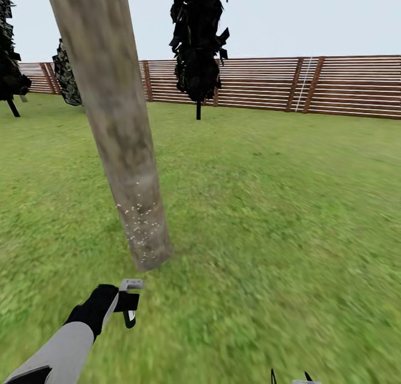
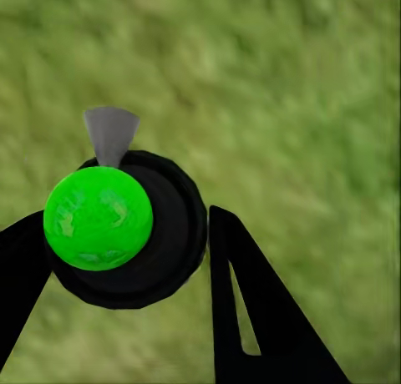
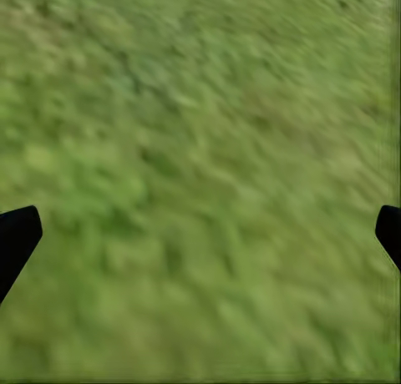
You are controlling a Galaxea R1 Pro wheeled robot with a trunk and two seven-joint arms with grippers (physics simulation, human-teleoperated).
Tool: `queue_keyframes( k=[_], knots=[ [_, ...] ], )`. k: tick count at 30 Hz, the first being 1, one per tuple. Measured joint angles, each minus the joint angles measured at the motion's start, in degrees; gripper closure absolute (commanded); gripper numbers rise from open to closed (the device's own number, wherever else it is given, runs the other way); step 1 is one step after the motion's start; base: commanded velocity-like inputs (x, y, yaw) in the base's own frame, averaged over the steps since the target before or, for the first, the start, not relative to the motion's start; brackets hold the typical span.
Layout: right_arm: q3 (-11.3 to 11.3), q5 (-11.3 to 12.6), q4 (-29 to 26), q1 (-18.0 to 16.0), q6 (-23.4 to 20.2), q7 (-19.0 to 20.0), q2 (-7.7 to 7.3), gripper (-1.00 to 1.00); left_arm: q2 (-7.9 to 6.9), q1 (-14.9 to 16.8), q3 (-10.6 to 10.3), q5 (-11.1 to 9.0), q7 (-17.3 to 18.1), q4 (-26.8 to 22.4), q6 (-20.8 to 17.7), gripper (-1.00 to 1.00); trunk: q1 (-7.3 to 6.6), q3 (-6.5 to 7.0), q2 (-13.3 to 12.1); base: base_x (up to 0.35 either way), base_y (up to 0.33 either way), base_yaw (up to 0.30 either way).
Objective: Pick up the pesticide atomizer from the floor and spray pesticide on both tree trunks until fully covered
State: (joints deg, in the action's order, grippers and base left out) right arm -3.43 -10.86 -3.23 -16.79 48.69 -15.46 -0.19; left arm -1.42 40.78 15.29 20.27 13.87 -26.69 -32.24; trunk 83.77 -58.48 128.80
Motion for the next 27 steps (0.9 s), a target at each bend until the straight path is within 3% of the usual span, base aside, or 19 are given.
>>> queue_keyframes(
  k=[2,6,10,13,16,27],
  knots=[
    [0.00,0.04,-0.02,0.00,0.00,-0.01,0.01,-1.00,1.59,0.00,0.00,0.16,-2.34,-0.02,1.16,1.00,0.00,0.00,0.00,-0.147,-0.234,0.010],
    [0.00,0.05,-0.02,0.00,0.00,-0.01,0.02,-1.00,2.11,0.00,0.01,0.08,-3.82,-0.20,1.45,1.00,0.00,0.00,0.00,0.011,-0.259,0.185],
    [0.00,0.05,-0.02,0.00,0.00,-0.01,0.02,-1.00,2.13,0.00,0.08,-0.18,-3.85,-0.18,1.48,1.00,0.00,0.00,0.00,0.178,-0.231,0.269],
    [0.00,0.05,0.02,0.00,0.00,-0.01,0.02,-1.00,1.89,0.00,0.05,-3.38,-3.72,-0.13,1.54,1.00,0.00,0.00,0.00,0.228,-0.202,0.277],
    [0.00,0.05,0.05,0.00,0.00,-0.01,0.02,-1.00,1.67,0.00,0.01,-4.88,-3.77,-0.04,1.57,1.00,0.00,0.00,0.00,0.235,-0.197,0.277],
    [0.00,0.05,0.02,0.00,0.02,-0.01,0.02,-1.00,1.60,0.00,0.01,-5.23,-3.85,-0.02,1.57,1.00,0.00,0.00,0.00,0.160,-0.239,0.266]
  ],
)
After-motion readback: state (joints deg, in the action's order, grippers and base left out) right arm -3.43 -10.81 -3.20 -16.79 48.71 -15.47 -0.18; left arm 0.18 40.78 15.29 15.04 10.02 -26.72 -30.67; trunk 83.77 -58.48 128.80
